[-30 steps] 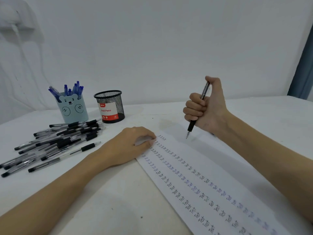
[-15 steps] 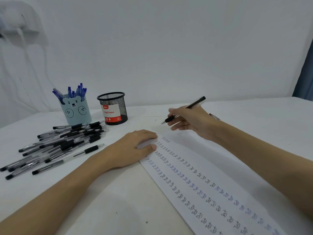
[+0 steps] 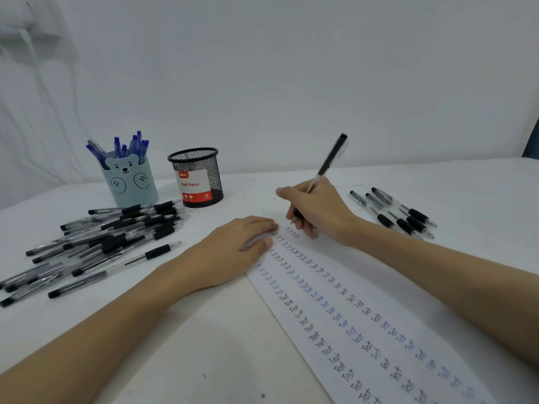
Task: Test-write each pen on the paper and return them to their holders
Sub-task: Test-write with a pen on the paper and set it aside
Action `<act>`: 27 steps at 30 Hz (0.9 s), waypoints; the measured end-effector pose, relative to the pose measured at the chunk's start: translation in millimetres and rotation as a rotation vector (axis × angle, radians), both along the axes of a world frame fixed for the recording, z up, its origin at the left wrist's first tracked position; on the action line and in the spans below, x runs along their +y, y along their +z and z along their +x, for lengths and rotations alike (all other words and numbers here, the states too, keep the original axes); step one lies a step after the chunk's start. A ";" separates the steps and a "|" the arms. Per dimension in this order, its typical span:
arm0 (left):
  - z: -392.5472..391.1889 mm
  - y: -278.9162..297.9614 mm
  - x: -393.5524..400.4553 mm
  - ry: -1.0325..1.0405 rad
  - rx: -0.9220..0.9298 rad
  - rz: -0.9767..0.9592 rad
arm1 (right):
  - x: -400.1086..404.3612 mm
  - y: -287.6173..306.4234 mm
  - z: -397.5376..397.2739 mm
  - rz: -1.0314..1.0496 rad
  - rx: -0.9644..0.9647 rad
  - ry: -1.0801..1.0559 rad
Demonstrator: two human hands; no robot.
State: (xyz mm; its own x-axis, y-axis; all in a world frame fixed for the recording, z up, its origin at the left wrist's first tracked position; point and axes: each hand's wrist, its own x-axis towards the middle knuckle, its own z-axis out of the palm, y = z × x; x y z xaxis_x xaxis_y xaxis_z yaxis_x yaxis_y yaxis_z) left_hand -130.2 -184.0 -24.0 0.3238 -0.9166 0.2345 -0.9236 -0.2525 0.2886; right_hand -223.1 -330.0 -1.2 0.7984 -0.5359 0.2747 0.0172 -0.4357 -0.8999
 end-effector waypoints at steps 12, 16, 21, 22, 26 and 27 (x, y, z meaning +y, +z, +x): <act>-1.7 0.7 2.3 -0.009 0.048 0.002 | -2.2 -13.3 8.4 -0.197 0.030 -0.102; -2.1 1.7 2.6 -0.009 0.053 -0.011 | -2.1 -12.8 7.4 -0.209 0.031 -0.098; -3.0 2.6 2.2 -0.025 0.040 -0.017 | 0.2 -11.0 6.0 -0.229 0.044 -0.065; -3.1 2.6 2.8 -0.027 0.037 -0.017 | -0.1 -11.7 7.5 -0.239 0.033 -0.082; -3.6 2.6 3.4 -0.024 0.038 -0.018 | -0.9 -13.0 9.1 -0.230 0.007 -0.110; -4.0 2.8 3.3 -0.024 0.039 -0.019 | -0.5 -13.4 8.9 -0.227 0.007 -0.102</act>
State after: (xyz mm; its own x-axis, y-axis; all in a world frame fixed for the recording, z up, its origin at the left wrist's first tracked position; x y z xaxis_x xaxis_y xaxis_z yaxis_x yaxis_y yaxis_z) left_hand -134.2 -180.7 -21.3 0.3108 -0.9198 0.2395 -0.9172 -0.2243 0.3292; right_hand -214.1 -330.5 -14.5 0.7455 -0.5391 0.3920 -0.0434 -0.6262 -0.7784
